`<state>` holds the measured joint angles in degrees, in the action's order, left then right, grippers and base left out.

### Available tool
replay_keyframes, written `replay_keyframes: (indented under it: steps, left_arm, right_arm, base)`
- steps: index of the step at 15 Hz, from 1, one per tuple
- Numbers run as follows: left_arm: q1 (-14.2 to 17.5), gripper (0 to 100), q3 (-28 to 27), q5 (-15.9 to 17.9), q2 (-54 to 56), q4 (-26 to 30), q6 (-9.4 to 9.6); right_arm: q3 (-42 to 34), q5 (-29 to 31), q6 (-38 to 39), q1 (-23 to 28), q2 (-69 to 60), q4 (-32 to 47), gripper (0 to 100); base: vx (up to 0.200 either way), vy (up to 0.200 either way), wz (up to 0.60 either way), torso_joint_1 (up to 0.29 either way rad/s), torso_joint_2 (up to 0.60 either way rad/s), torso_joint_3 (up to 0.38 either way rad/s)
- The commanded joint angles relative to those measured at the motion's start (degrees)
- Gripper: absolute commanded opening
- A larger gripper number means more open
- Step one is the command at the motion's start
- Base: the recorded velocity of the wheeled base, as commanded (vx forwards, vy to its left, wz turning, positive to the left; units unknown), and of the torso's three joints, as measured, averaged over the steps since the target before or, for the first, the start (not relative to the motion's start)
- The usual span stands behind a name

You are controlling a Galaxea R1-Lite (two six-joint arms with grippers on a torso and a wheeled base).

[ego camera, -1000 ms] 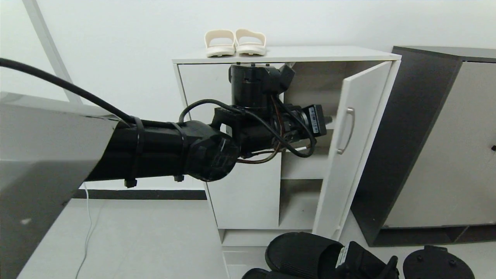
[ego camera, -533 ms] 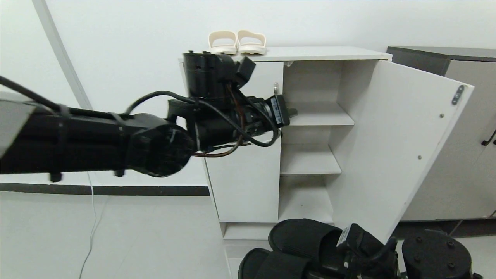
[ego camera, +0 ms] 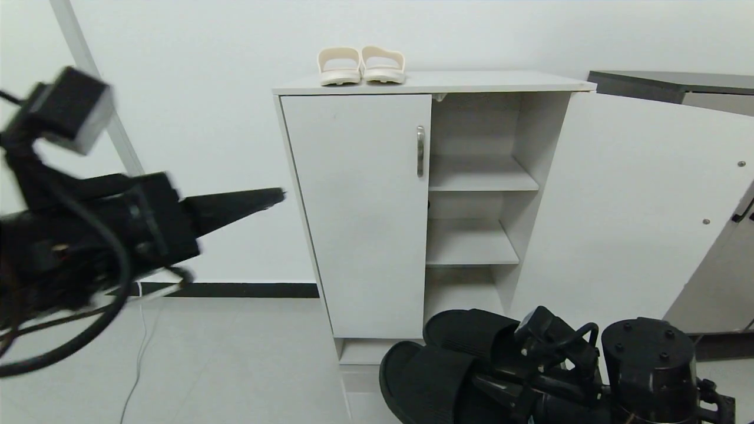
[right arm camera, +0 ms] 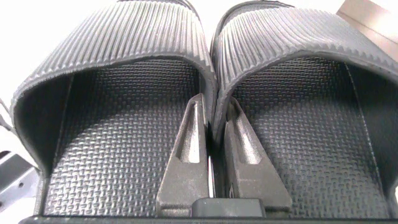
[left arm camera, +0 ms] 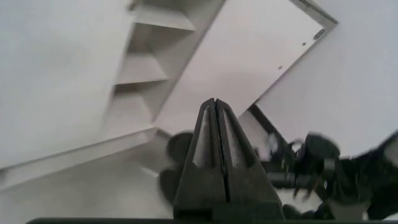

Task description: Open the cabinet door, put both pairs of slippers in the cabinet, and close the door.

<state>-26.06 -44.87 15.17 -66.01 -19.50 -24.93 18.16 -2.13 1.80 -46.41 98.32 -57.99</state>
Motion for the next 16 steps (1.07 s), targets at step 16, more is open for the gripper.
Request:
replay_keyframes:
  steps: [16]
  left_arm:
    - [27.03,0,44.17,-14.20,62.94,18.89,20.18]
  right_arm:
    - [-0.59,0.29,-0.13,-0.61,0.12,-0.11,0]
  base:
    - [0.000,0.000,0.00,0.000,0.00,0.000]
